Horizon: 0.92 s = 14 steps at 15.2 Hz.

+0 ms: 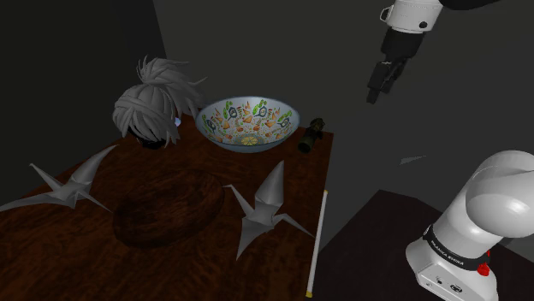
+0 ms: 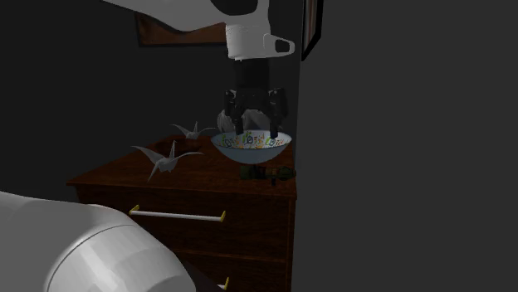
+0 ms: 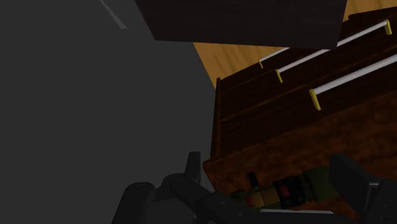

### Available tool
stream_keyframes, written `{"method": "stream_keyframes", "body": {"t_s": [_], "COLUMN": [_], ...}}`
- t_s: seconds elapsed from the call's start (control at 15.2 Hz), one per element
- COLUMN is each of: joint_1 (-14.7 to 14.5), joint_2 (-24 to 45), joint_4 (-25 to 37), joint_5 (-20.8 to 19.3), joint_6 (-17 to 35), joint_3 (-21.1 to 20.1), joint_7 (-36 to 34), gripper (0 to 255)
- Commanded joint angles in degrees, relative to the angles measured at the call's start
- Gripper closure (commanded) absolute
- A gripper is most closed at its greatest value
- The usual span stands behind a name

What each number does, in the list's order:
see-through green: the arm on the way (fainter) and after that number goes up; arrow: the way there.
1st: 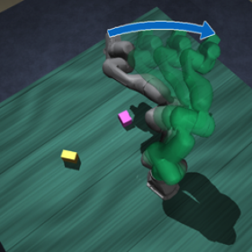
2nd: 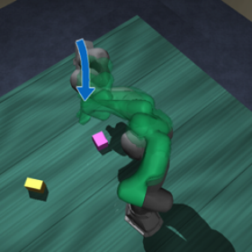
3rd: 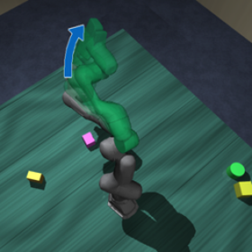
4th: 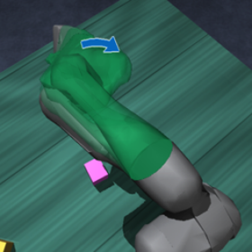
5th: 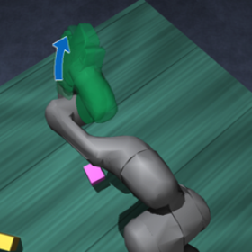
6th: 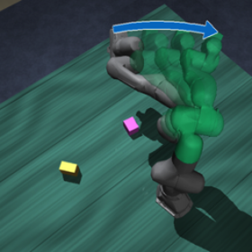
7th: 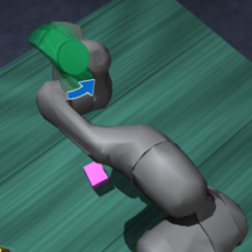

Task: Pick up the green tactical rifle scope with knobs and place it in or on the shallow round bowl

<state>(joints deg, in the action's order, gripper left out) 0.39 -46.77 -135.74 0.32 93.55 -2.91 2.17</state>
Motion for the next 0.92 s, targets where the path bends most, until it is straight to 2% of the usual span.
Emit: {"method": "stream_keyframes", "body": {"t_s": [0.0,0.46,0.86], "joint_1": [0.0,4.4,8.1], "joint_2": [0.0,11.0,23.1], "joint_4": [0.0,-0.3,2.6], "joint_5": [0.0,6.8,10.2], "joint_6": [0.0,9.6,18.2], "joint_3": [0.0,-7.7,-12.8], "joint_7": [0.0,-21.9,-39.7], "gripper": [0,0,0]}}
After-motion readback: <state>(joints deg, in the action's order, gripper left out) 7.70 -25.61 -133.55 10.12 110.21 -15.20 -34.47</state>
